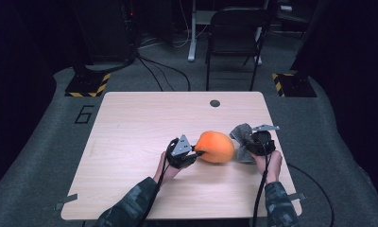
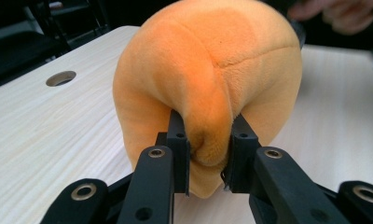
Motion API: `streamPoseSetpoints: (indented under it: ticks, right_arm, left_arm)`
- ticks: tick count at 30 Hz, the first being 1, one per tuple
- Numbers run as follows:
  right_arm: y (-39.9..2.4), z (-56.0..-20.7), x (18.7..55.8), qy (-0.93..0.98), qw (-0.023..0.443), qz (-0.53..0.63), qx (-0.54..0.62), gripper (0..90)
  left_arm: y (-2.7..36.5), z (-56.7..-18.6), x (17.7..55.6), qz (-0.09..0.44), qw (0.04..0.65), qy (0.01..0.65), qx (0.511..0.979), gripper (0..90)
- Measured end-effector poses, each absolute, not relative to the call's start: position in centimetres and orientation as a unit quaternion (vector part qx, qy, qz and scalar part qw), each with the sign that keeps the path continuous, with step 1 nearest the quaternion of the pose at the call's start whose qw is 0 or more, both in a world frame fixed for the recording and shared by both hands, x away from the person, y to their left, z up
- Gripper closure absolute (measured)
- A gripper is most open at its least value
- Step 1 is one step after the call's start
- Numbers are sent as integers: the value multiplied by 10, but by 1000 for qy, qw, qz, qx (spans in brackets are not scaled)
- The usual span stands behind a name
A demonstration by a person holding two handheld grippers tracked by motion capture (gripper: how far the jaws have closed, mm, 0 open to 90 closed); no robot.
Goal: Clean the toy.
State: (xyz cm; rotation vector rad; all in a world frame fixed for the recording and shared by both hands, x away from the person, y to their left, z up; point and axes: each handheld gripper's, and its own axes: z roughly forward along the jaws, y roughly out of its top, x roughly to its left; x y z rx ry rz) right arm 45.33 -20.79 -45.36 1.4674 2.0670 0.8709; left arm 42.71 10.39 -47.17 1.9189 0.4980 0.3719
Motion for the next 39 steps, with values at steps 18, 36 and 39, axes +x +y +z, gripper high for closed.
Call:
streamPoseSetpoints:
  ticks: [18, 36, 39]
  right_arm:
    - [-207, -448, 451, 754, 225, 318, 529, 742]
    - [-98, -404, 410, 802, 211, 406, 385, 718]
    - [-95, -412, 412, 813, 234, 375, 379, 731]
  left_arm:
    - [112, -473, 441, 20, 493, 338, 801, 753]
    - [108, -479, 441, 16, 512, 354, 782, 708]
    - [106, -480, 441, 25, 509, 340, 791, 712]
